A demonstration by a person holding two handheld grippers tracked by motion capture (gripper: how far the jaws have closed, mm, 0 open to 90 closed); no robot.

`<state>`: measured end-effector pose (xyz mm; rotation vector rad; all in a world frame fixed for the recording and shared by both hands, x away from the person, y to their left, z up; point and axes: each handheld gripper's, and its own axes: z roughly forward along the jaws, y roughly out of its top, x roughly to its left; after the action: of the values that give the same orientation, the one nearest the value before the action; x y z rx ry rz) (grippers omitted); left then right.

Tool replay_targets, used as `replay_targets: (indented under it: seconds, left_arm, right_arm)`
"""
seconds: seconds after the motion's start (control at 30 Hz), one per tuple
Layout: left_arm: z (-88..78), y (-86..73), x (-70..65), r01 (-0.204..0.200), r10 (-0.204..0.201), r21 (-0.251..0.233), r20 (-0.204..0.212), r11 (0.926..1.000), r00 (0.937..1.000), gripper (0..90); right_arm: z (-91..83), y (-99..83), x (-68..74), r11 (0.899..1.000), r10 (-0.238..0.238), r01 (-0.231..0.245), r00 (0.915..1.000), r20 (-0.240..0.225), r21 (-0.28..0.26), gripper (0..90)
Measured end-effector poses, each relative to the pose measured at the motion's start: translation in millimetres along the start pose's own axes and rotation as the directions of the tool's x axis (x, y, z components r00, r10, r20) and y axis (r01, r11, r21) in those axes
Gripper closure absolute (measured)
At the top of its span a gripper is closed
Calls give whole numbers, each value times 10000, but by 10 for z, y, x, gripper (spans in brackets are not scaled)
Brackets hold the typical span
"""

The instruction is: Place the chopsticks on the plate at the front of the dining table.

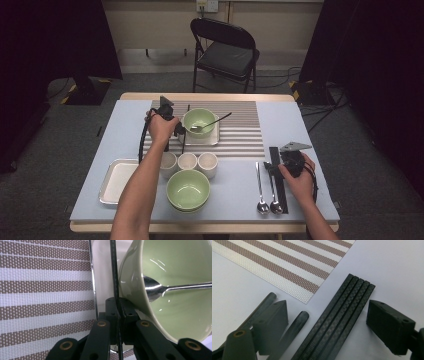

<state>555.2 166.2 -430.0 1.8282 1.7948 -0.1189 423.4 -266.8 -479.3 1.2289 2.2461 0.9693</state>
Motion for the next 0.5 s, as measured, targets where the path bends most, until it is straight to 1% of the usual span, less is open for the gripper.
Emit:
replay_targets:
  seconds: [0.03, 0.07, 0.17, 0.2, 0.23, 0.3, 0.33, 0.4, 0.5]
  left_arm:
    - [2, -1, -3, 44, -44, -41, 6, 10000, 10000, 865]
    - [1, 1, 2, -13, 13, -72, 0, 10000, 10000, 865]
    - [4, 0, -3, 38, -38, -52, 13, 10000, 10000, 866]
    - [2, 0, 1, -39, 38, -35, -41, 10000, 10000, 866]
    - [0, 1, 4, -68, 68, -49, -4, 10000, 10000, 864]
    - [-7, 4, 3, -4, 4, -61, 10, 10000, 10000, 864]
    - [-5, 1, -5, 145, -144, -139, 42, 9998, 9999, 864]
    - [-8, 0, 3, -6, 6, -47, 31, 10000, 10000, 864]
    - [-3, -1, -5, 12, -12, -6, -22, 10000, 10000, 865]
  right_arm:
    - [-1, 0, 1, 10000, 1, -1, 10000, 2, 2, 163]
    - [-1, 0, 1, 10000, -2, 2, 10000, 4, -1, 163]
    - [-1, 0, 2, 10000, -11, 11, 10000, 7, -8, 163]
    - [-1, 0, 2, 10000, -7, 7, 10000, 10, -6, 163]
    - [-1, -1, 2, 10000, -9, 9, 10000, 10, -6, 163]
    - [-1, 0, 1, 10000, -5, 5, 10000, 4, -3, 163]
    - [0, 0, -1, 10000, -1, 1, 10000, -7, -3, 163]
    - [0, 0, 0, 10000, -1, 1, 10000, -3, -1, 163]
    - [0, 0, 1, 10000, -3, 3, 10000, 4, -1, 163]
